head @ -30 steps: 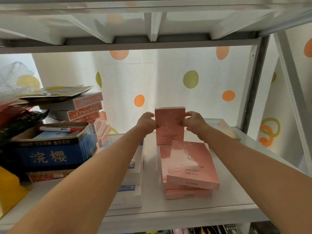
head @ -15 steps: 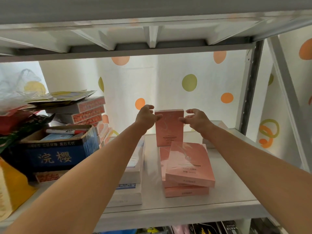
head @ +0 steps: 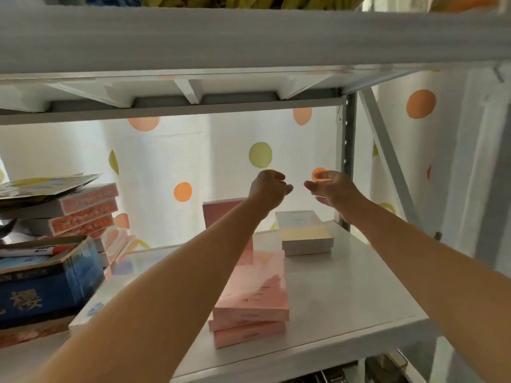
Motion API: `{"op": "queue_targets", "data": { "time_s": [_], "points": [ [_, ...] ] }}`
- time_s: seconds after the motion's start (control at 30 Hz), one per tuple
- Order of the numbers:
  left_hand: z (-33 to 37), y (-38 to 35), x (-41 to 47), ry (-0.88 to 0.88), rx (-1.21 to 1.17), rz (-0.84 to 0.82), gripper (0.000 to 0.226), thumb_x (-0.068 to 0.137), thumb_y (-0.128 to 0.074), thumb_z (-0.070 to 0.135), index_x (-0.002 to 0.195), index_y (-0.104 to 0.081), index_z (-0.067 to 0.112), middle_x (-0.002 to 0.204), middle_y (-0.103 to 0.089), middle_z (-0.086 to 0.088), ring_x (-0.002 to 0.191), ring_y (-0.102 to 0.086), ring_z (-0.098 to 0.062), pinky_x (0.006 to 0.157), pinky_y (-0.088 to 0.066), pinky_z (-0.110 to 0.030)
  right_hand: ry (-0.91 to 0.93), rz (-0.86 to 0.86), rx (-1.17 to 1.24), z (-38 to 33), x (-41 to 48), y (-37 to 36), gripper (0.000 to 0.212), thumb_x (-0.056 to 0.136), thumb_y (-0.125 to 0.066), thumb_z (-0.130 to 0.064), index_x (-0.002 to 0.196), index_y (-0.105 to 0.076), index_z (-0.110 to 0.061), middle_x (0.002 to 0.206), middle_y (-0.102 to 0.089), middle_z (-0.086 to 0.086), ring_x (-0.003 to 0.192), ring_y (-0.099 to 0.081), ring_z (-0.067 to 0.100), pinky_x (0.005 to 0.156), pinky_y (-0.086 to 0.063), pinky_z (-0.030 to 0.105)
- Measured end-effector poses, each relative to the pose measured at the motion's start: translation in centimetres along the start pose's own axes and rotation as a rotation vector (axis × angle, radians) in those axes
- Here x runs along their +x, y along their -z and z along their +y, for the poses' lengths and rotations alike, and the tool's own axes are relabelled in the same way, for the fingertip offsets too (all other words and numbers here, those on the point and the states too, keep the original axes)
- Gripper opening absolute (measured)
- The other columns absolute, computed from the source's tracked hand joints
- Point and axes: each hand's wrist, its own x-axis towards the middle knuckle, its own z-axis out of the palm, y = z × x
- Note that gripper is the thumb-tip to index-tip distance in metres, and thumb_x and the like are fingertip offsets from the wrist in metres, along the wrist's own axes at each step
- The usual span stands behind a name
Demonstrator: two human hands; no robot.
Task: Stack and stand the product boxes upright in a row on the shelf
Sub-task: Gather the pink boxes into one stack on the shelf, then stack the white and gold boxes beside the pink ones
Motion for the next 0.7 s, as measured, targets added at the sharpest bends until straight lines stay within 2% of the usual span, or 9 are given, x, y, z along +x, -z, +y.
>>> {"op": "queue_targets", "data": {
  "time_s": [0.1, 0.23, 0.37, 0.43, 0.5, 0.53, 0.6, 0.67, 0.7],
  "points": [
    [-0.3, -1.8, 0.8, 0.069, 0.016, -0.055, 0.047, 0.084, -0.073, 0.02, 0.127, -0.059, 0.005, 0.123, -0.066, -0.012, 0.114, -0.061, -0.027, 0.1, -0.048, -0.038, -0.057, 0.019, 0.014, 1.7, 0.3, 1.1, 0.052, 0.084, -0.076, -0.022, 0.128, -0.054, -0.006, 0.12, -0.059, 0.011, 0.112, -0.06, 0.028, 0.097, -0.049, 0.035],
    [-1.3, -2.9, 1.8, 0.106, 0.007, 0.007, 0.04, 0.086, -0.07, 0.016, 0.124, -0.061, 0.007, 0.121, -0.066, -0.009, 0.111, -0.061, -0.025, 0.088, -0.049, -0.031, -0.106, 0.022, 0.047, 3.8, 1.1, 1.8, 0.051, 0.084, -0.076, -0.021, 0.127, -0.055, -0.006, 0.121, -0.061, 0.013, 0.113, -0.06, 0.028, 0.098, -0.049, 0.034],
    [-2.3, -3.9, 2.0, 0.186, 0.128, -0.046, 0.009, 0.086, -0.069, 0.011, 0.089, -0.061, 0.01, 0.089, -0.058, -0.007, 0.082, -0.057, -0.023, 0.074, -0.045, -0.029, -0.149, 0.042, -0.03, 6.3, 1.9, 1.1, 0.047, 0.086, -0.073, -0.02, 0.127, -0.056, -0.005, 0.131, -0.059, 0.015, 0.12, -0.056, 0.028, 0.106, -0.045, 0.041],
    [-3.0, -4.5, 2.2, 0.241, 0.218, -0.095, 0.017, 0.086, -0.068, 0.01, 0.079, -0.053, 0.007, 0.073, -0.051, -0.006, 0.065, -0.05, -0.018, 0.059, -0.042, -0.027, -0.176, 0.052, -0.102, 7.6, 1.9, 0.6, 0.048, 0.089, -0.07, -0.021, 0.131, -0.053, -0.006, 0.135, -0.055, 0.012, 0.123, -0.052, 0.028, 0.101, -0.043, 0.034],
    [-3.5, -5.0, 2.3, 0.301, 0.272, -0.127, 0.026, 0.089, -0.065, 0.012, 0.072, -0.046, 0.006, 0.068, -0.045, -0.005, 0.058, -0.043, -0.015, 0.051, -0.037, -0.024, -0.207, 0.059, -0.159, 8.6, 2.1, 0.3, 0.051, 0.091, -0.068, -0.022, 0.136, -0.051, -0.007, 0.138, -0.052, 0.012, 0.123, -0.05, 0.028, 0.092, -0.043, 0.031],
    [-3.5, -5.2, 2.1, 0.325, 0.288, -0.146, 0.025, 0.092, -0.063, 0.014, 0.075, -0.047, 0.006, 0.072, -0.046, -0.006, 0.061, -0.045, -0.015, 0.052, -0.039, -0.024, -0.218, 0.064, -0.173, 9.0, 2.2, 0.2, 0.052, 0.091, -0.068, -0.023, 0.137, -0.05, -0.008, 0.138, -0.051, 0.012, 0.121, -0.05, 0.027, 0.09, -0.043, 0.031],
    [-3.5, -5.5, 2.0, 0.355, 0.318, -0.2, 0.022, 0.096, -0.059, 0.02, 0.104, -0.054, 0.0, 0.095, -0.057, -0.011, 0.086, -0.061, -0.019, 0.069, -0.049, -0.026, -0.235, 0.059, -0.208, 9.8, 2.7, -0.1, 0.054, 0.09, -0.069, -0.024, 0.137, -0.049, -0.008, 0.139, -0.051, 0.012, 0.119, -0.051, 0.026, 0.092, -0.044, 0.032],
    [-3.8, -5.9, 1.9, 0.399, 0.322, -0.24, 0.041, 0.096, -0.058, 0.022, 0.129, -0.047, 0.0, 0.12, -0.058, -0.016, 0.112, -0.061, -0.024, 0.092, -0.05, -0.031, -0.269, 0.034, -0.229, 10.4, 3.0, -0.4, 0.056, 0.089, -0.069, -0.024, 0.138, -0.047, -0.007, 0.14, -0.051, 0.013, 0.124, -0.05, 0.028, 0.103, -0.044, 0.037],
    [-4.0, -6.3, 1.9, 0.436, 0.28, -0.268, 0.045, 0.096, -0.059, 0.021, 0.133, -0.045, 0.001, 0.123, -0.057, -0.018, 0.113, -0.06, -0.027, 0.097, -0.049, -0.034, -0.287, 0.019, -0.232, 10.8, 3.3, -0.6, 0.057, 0.089, -0.069, -0.024, 0.139, -0.047, -0.007, 0.14, -0.051, 0.014, 0.125, -0.05, 0.029, 0.106, -0.042, 0.04]
  ]
}}
